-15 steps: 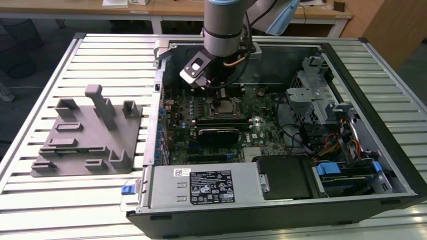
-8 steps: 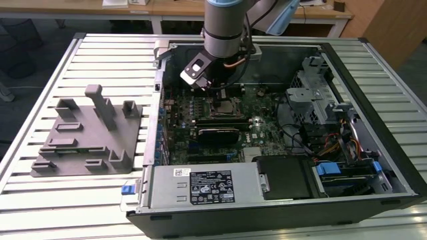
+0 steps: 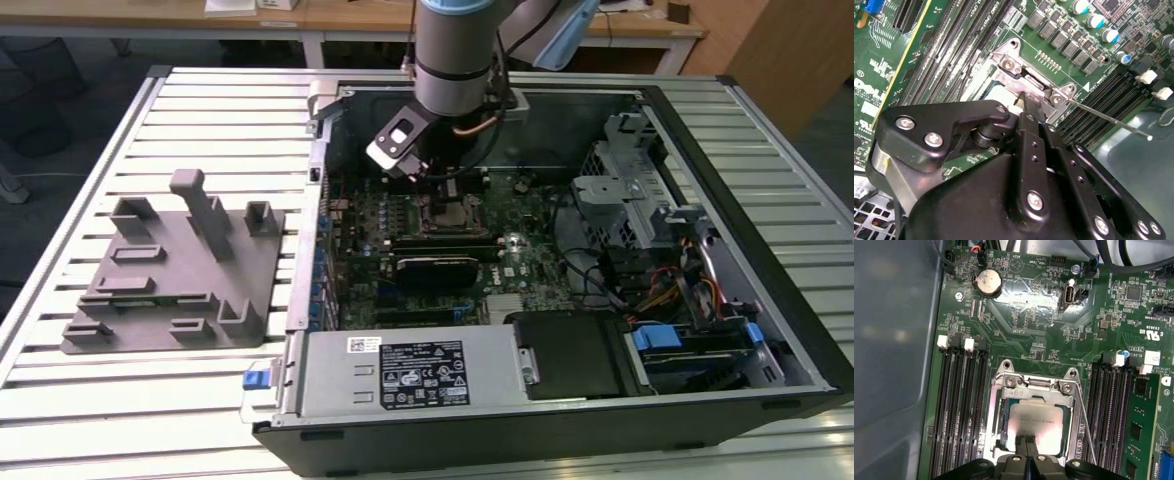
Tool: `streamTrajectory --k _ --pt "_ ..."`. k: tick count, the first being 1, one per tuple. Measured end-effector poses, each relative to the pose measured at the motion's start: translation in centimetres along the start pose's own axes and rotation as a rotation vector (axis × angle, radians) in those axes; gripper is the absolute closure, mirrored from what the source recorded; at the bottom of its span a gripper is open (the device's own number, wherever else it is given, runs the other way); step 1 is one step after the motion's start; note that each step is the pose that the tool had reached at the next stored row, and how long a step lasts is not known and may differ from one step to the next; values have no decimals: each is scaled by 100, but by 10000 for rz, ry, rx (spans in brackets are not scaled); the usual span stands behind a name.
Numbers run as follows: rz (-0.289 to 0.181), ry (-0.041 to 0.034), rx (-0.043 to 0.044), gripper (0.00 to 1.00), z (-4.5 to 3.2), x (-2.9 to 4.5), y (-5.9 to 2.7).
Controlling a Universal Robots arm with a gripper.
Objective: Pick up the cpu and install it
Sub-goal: 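Close the cpu cover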
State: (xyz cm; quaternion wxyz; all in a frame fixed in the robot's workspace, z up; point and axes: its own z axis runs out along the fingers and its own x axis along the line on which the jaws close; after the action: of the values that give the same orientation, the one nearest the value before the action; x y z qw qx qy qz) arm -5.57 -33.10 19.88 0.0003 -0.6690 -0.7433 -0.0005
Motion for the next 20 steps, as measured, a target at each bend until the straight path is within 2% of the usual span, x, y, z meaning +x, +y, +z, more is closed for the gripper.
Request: streamTrajectory --k 8,11,16,20 --pt "1 7 -7 89 -11 1 19" --pt "1 3 -2 89 -45 0 18" --pt "1 0 0 89 -151 -1 18" --pt "0 4 -3 89 -152 -4 40"
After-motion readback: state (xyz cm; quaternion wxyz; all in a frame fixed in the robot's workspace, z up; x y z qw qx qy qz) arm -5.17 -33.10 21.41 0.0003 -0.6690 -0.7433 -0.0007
